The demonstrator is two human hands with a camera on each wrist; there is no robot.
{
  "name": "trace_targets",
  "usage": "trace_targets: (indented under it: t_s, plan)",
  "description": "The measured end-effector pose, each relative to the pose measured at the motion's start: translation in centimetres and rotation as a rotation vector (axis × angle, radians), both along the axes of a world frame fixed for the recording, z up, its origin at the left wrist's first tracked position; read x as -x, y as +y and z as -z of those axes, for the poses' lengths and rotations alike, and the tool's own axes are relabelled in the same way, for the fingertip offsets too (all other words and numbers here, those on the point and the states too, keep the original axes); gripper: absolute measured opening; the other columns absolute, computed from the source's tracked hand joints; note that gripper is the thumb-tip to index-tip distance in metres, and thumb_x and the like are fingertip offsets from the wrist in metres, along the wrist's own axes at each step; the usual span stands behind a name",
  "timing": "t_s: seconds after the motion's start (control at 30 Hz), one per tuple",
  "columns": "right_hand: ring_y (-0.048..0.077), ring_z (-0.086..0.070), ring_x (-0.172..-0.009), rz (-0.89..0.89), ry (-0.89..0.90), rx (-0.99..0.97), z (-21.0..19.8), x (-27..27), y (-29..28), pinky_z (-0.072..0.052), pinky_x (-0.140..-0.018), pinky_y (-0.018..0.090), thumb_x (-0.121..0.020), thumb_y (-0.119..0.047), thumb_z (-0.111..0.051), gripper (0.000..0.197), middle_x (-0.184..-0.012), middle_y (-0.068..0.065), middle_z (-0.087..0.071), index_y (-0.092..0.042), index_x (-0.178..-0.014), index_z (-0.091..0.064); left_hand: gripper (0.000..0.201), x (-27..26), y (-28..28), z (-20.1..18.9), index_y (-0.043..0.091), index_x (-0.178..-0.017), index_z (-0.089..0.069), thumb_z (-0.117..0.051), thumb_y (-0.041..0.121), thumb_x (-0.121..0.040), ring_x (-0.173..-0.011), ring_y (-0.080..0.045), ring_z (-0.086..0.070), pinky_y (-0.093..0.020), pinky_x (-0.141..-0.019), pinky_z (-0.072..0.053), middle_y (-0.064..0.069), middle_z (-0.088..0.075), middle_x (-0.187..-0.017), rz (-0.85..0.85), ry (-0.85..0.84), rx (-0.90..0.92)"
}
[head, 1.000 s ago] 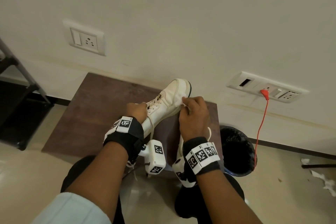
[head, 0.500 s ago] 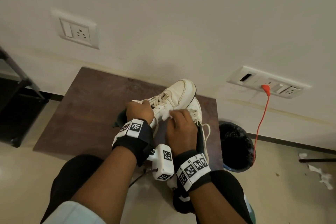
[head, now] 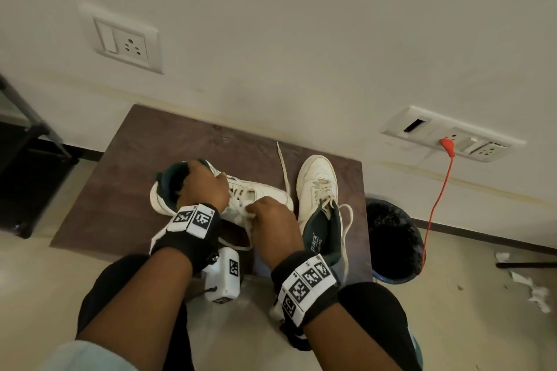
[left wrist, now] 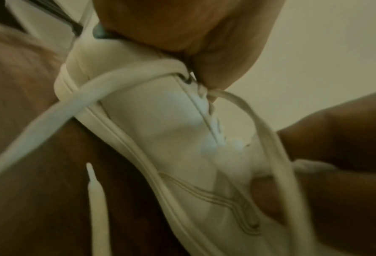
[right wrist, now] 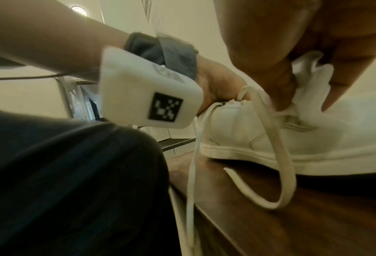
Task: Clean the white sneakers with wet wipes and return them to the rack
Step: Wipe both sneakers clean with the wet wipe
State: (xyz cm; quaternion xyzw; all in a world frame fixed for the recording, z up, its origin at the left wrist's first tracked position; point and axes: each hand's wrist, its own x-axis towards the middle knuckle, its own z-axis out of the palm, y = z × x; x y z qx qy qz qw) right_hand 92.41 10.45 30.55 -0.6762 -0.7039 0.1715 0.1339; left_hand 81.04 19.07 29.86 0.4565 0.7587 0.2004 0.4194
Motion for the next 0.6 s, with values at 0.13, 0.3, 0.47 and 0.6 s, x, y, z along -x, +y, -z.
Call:
trace_targets:
  t_s: [0.13, 0.3, 0.47, 0.6]
  plan:
    - [0.026, -0.058, -0.085, -0.101, -0.004, 0.035, 1.1, 1.3, -0.3, -0.047, -0.072, 0.033, -0.086, -0.011, -0.047, 0.024, -0.093, 0.011, -0.064, -0.005, -0.094, -0.069, 0.041, 1.6, 0.4, 0.1, 0.011, -0.123, -0.045, -0.055, 0.035, -0.091, -0.110, -0.037, -0.057, -0.048, -0.092, -0.046, -0.015, -0.061, -0.120, 0.164, 0.103, -0.059]
    - [0.025, -0.060, -0.071, -0.012, -0.076, -0.101, 2.1, 0.5, 1.3, -0.049, -0.062, 0.031, -0.080, -0.013, -0.043, 0.029, -0.081, 0.008, -0.065, -0.006, -0.083, -0.071, 0.048, 2.9, -0.5, 1.2, 0.015, -0.121, -0.045, -0.056, 0.048, -0.087, -0.103, -0.034, -0.061, -0.046, -0.089, -0.050, -0.012, -0.065, -0.112, 0.301, 0.084, -0.150]
    - [0.023, -0.062, -0.088, 0.125, -0.217, 0.073, 2.5, -2.0, 6.1, -0.047, -0.074, 0.030, -0.087, -0.008, -0.051, 0.023, -0.100, 0.005, -0.067, -0.011, -0.100, -0.070, 0.044, 2.8, -1.8, 2.2, 0.016, -0.124, -0.045, -0.051, 0.044, -0.091, -0.096, -0.036, -0.063, -0.047, -0.082, -0.052, -0.015, -0.067, -0.104, 0.296, 0.206, -0.251]
    - [0.026, -0.064, -0.085, -0.029, -0.142, 0.030, 2.2, -1.2, 4.4, -0.052, -0.074, 0.034, -0.079, 0.002, -0.061, 0.024, -0.096, 0.008, -0.069, -0.009, -0.097, -0.072, 0.037, 2.2, -1.2, 2.8, 0.015, -0.122, -0.047, -0.049, 0.039, -0.093, -0.088, -0.036, -0.064, -0.044, -0.078, -0.051, -0.014, -0.068, -0.092, 0.277, 0.248, -0.290]
